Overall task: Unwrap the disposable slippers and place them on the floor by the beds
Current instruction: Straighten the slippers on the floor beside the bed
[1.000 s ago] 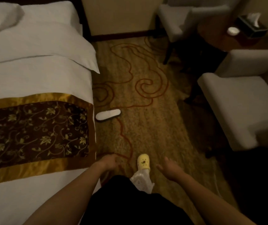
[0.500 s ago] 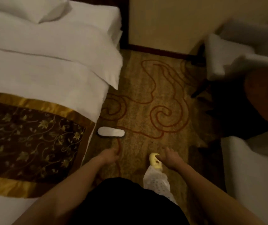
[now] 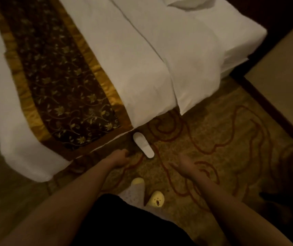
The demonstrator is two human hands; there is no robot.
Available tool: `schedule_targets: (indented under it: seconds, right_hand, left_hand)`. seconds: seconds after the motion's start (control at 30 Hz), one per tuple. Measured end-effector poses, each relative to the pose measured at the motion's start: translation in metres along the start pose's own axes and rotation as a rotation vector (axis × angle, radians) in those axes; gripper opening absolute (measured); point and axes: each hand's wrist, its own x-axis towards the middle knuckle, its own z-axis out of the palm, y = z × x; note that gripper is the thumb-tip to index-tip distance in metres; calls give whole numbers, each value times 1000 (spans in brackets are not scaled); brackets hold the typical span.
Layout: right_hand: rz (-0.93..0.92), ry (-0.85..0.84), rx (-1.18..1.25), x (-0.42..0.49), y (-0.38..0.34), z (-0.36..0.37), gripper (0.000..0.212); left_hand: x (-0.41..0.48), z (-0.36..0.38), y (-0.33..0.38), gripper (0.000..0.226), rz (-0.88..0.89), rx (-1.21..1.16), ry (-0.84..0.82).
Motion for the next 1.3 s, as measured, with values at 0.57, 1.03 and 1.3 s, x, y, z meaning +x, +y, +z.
schedule_targets:
  seconds: [0.57,1.03,1.3]
  right_hand:
    - [-344,-214,-303,153,-1,-56,60]
    - [-307,-312,-114,337,51,73,57]
    - [-266,-381,-241,500,78,237,56]
  left_hand:
    - [74,30,40,58,-268,-369,116]
    - [266,153,32,49,-292,-477,191]
    - [471,255,-19,47,-325,-486,223]
